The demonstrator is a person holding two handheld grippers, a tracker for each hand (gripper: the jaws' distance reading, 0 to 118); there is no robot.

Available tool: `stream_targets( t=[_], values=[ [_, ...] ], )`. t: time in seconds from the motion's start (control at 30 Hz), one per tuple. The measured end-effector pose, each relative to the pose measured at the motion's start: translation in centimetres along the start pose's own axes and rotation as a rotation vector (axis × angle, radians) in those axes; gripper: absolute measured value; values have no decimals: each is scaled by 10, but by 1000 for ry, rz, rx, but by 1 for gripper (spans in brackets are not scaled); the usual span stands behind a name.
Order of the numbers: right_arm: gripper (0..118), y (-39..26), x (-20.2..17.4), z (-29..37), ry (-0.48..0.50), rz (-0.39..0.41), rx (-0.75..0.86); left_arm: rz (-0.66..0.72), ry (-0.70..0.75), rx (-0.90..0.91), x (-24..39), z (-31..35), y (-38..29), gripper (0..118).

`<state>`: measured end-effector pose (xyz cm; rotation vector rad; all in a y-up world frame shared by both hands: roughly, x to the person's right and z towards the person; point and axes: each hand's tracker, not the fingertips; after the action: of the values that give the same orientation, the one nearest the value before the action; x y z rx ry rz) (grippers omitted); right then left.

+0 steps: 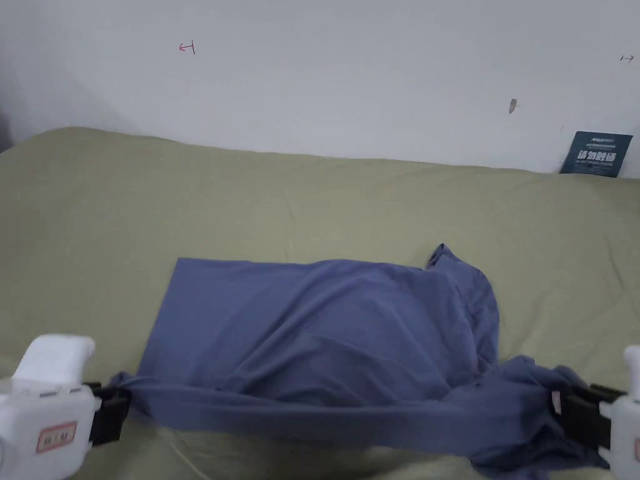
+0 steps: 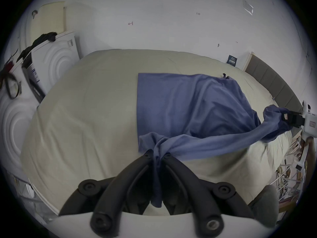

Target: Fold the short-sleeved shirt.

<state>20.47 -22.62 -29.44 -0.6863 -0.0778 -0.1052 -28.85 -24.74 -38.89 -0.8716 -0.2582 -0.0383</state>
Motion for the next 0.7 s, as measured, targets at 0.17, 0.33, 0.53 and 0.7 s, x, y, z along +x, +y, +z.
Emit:
stream_targets(
  t=[0.17, 0.33, 0.53, 0.7],
  values=[
    [10, 49, 7, -58, 18, 54, -41, 2, -26, -21, -5, -36, 53, 4],
    [10, 78, 14, -111, 11, 167, -92, -67, 11, -92, -3, -75, 87, 4],
    [82, 80, 21, -142, 10, 242, -114, -72, 35, -134, -1, -102, 90, 22],
    [82, 66, 20, -91, 76, 9, 33, 18, 40, 27, -1, -62, 64, 83]
  ],
)
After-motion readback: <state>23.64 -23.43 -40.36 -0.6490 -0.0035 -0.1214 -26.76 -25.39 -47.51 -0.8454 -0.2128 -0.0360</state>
